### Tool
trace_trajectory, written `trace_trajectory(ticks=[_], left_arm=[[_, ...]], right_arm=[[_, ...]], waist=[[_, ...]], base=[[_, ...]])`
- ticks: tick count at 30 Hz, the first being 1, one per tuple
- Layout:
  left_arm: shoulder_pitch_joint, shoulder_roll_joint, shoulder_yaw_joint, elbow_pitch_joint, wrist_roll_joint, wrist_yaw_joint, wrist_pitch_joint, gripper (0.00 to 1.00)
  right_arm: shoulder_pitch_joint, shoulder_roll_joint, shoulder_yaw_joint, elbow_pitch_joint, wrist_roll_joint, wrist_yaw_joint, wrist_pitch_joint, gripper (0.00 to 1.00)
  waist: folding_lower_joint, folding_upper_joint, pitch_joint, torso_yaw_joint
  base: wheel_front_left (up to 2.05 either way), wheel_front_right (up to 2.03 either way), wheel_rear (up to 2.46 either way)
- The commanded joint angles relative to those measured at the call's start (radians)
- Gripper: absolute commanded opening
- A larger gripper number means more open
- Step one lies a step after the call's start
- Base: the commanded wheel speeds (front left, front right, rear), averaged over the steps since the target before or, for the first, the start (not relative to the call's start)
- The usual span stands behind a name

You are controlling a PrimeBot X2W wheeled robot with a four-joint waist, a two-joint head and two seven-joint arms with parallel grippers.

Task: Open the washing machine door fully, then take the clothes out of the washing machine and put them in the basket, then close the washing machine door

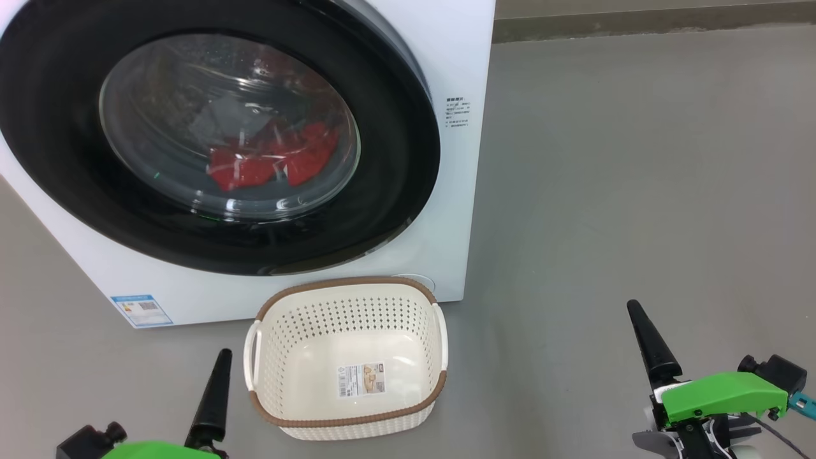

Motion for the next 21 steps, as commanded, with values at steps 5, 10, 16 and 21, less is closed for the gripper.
trace_trajectory(ticks=[5,10,16,21], left_arm=[[-0.072,0.008,0.002,-0.046,0.185,-0.003,-0.042,1.0],[-0.085,0.009,-0.003,-0.062,0.274,0.004,-0.066,1.0],[-0.098,0.01,-0.007,-0.068,0.343,0.008,-0.083,1.0],[-0.109,0.011,-0.012,-0.069,0.398,0.008,-0.098,1.0]], right_arm=[[-0.084,-0.01,0.017,-0.013,-0.232,0.0,-0.044,1.0],[-0.106,-0.012,0.047,-0.015,-0.358,0.0,-0.067,1.0],[-0.121,-0.013,0.059,-0.017,-0.442,0.0,-0.085,1.0],[-0.132,-0.014,0.067,-0.016,-0.508,0.0,-0.1,1.0]], waist=[[-0.0001,0.0,0.003,-0.005],[-0.0001,0.0,0.005,-0.01],[-0.0001,0.0,0.006,-0.012],[-0.0001,0.0,0.006,-0.011]], base=[[0.0,0.0,0.0],[0.0,0.0,0.0],[0.0,0.0,0.0],[0.0,0.0,0.0]])
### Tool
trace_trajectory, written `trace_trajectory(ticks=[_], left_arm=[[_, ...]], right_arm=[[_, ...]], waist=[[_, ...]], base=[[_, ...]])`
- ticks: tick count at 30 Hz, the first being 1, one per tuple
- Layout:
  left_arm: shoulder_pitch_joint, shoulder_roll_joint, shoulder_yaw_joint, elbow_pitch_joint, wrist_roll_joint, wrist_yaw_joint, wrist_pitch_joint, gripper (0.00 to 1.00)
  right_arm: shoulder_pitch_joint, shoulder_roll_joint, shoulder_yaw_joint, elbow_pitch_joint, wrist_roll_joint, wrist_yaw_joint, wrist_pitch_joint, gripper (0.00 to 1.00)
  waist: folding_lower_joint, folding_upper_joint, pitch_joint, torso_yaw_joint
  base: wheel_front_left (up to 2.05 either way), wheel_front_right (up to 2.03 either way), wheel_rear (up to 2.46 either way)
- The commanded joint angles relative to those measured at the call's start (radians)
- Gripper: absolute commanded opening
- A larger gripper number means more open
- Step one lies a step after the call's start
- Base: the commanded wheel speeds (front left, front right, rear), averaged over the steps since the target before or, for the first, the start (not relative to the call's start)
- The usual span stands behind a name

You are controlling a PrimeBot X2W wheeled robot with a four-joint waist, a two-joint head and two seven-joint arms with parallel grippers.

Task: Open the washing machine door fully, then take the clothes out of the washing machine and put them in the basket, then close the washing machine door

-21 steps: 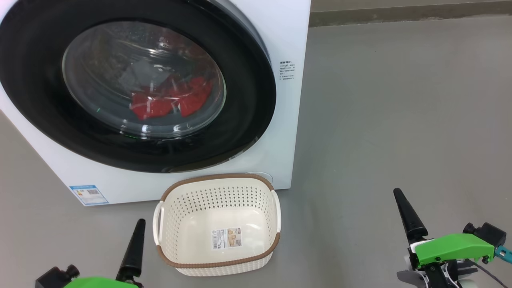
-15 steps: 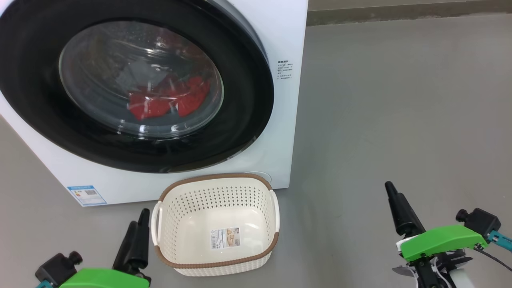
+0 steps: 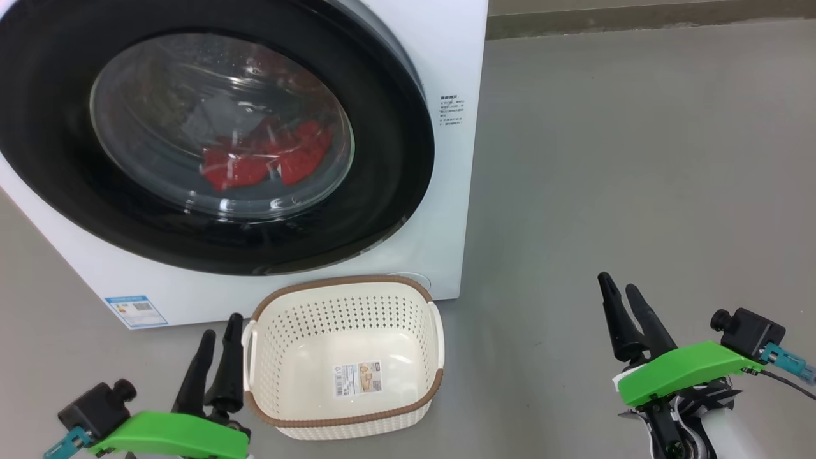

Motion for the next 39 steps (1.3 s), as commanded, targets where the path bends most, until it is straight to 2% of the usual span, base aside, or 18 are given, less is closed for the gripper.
trace_trajectory(ticks=[1,39], left_arm=[[-0.052,0.012,0.012,-0.029,0.039,0.005,-0.013,1.0],[-0.13,0.018,-0.02,-0.022,0.43,0.025,-0.123,1.0]], right_arm=[[-0.052,-0.011,0.017,-0.027,-0.041,0.0,-0.015,1.0],[-0.128,-0.018,0.106,-0.015,-0.471,0.001,-0.124,1.0]], waist=[[-0.0001,0.0,0.0,0.001],[-0.0001,0.0,0.006,0.008]], base=[[0.0,0.0,0.0],[0.0,0.0,0.0]])
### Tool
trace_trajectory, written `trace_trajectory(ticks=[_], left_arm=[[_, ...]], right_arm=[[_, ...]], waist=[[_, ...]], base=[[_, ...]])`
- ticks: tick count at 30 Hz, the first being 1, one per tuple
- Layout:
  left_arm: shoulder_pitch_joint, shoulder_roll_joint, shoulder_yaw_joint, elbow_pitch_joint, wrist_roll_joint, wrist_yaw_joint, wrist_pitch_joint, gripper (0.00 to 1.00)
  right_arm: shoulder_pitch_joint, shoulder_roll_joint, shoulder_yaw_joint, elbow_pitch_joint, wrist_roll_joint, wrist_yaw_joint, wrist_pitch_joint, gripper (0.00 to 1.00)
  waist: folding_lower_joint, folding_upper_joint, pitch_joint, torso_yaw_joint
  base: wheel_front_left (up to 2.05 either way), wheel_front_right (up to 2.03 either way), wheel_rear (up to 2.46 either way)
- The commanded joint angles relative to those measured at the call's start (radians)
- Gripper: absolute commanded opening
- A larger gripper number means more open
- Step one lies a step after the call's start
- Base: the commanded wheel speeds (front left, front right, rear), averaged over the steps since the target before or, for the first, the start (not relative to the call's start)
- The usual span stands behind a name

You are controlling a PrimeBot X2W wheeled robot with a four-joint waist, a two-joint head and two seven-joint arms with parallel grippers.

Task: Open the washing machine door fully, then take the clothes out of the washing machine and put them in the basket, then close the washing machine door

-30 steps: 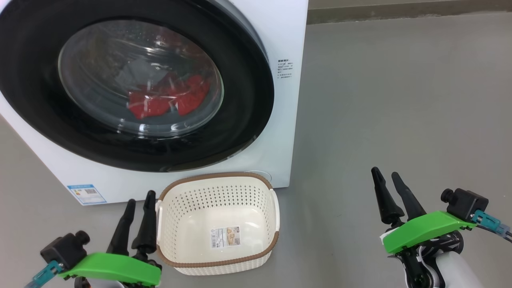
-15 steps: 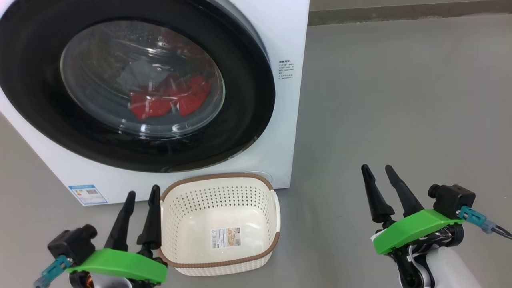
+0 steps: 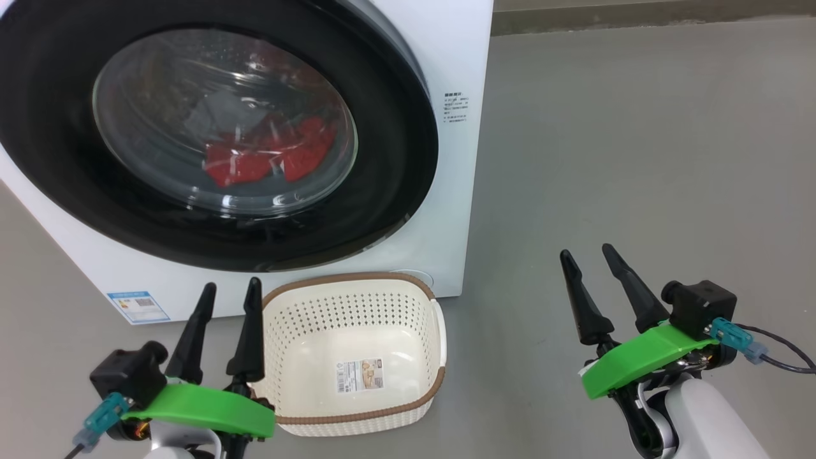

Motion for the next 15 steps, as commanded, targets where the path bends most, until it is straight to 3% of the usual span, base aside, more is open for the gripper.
trace_trajectory(ticks=[1,15], left_arm=[[-0.049,0.016,0.021,-0.028,0.034,0.003,-0.017,1.0],[-0.072,0.018,0.006,-0.028,0.19,0.01,-0.055,1.0]], right_arm=[[-0.054,-0.007,0.029,-0.022,-0.036,0.001,-0.016,1.0],[-0.082,-0.009,0.062,-0.003,-0.177,0.001,-0.054,1.0]], waist=[[-0.0001,0.0,0.002,-0.001],[-0.0001,0.0,0.002,0.001]], base=[[0.0,0.0,0.0],[0.0,0.0,0.0]])
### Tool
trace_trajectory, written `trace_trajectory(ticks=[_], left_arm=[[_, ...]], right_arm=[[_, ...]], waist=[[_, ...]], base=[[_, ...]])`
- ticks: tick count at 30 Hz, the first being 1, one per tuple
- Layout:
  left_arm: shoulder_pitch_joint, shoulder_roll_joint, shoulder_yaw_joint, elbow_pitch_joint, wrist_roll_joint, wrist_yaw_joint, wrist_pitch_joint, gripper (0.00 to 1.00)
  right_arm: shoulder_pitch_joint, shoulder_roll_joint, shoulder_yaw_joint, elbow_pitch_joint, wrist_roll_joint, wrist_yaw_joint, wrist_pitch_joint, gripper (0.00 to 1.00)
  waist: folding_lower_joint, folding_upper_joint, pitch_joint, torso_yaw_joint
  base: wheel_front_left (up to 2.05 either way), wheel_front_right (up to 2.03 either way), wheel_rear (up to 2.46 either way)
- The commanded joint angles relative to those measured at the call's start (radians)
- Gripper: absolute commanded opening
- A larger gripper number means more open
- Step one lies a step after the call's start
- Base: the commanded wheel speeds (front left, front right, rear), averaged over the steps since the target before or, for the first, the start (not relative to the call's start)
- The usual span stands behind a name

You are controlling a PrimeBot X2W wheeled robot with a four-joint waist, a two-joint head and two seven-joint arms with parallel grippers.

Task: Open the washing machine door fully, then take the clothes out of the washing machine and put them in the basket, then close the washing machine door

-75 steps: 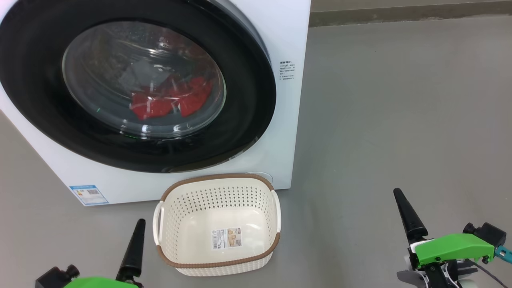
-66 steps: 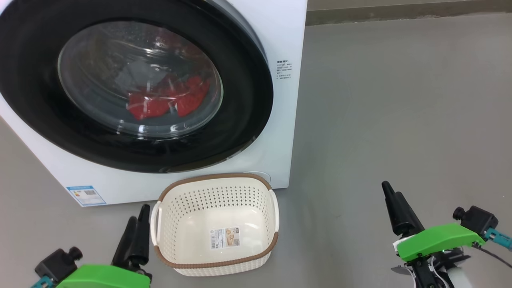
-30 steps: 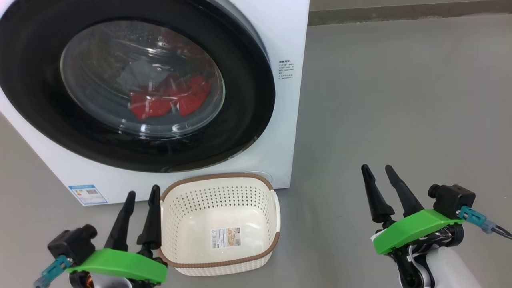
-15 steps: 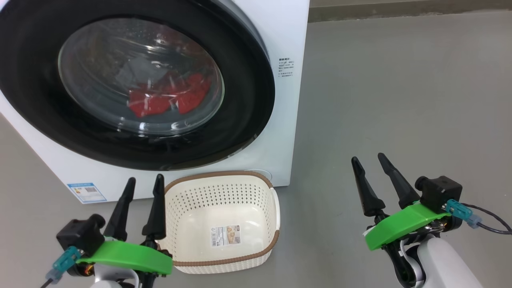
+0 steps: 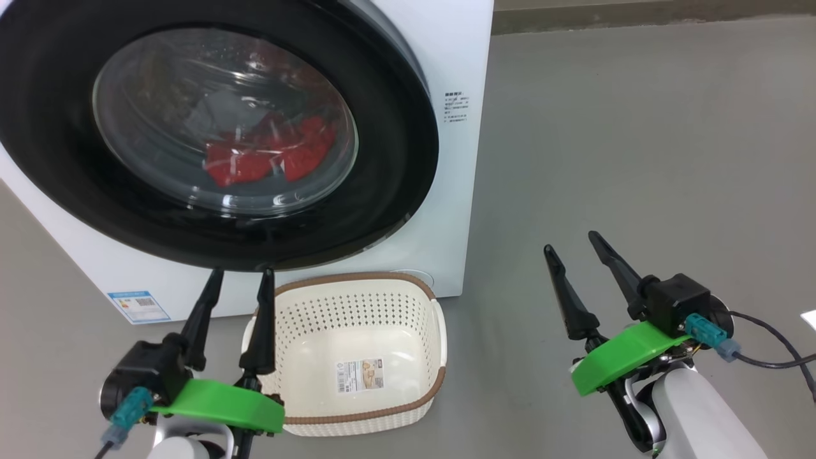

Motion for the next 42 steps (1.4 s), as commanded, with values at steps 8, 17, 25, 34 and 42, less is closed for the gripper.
trace_trajectory(ticks=[8,17,25,34,42], left_arm=[[-0.05,0.018,0.029,0.001,0.039,0.005,-0.017,1.0],[-0.051,0.018,0.032,0.027,0.039,0.003,-0.017,1.0],[-0.051,0.018,0.024,0.003,0.036,-0.001,-0.017,1.0],[-0.067,0.018,-0.002,-0.053,0.03,-0.002,-0.017,1.0],[-0.074,0.018,-0.012,-0.063,0.037,0.001,-0.017,1.0]], right_arm=[[-0.046,0.001,0.031,-0.016,-0.035,0.001,-0.019,1.0],[-0.037,0.001,0.027,-0.019,-0.04,0.001,-0.019,1.0],[-0.044,0.001,0.021,-0.021,-0.047,0.001,-0.019,0.0],[-0.114,0.001,0.004,0.023,0.191,0.001,-0.019,0.0],[-0.208,0.001,0.037,0.076,0.457,0.001,0.007,0.0]], waist=[[0.0,0.0,-0.009,0.008],[0.0,0.0,-0.015,0.014],[0.0,0.0,-0.002,0.027],[0.0,0.0,0.064,0.058],[0.0,0.0,0.106,0.08]], base=[[0.0,0.0,0.0],[0.0,0.0,0.0],[0.0,0.0,0.0],[0.0,0.0,0.0],[0.0,0.0,0.0]])
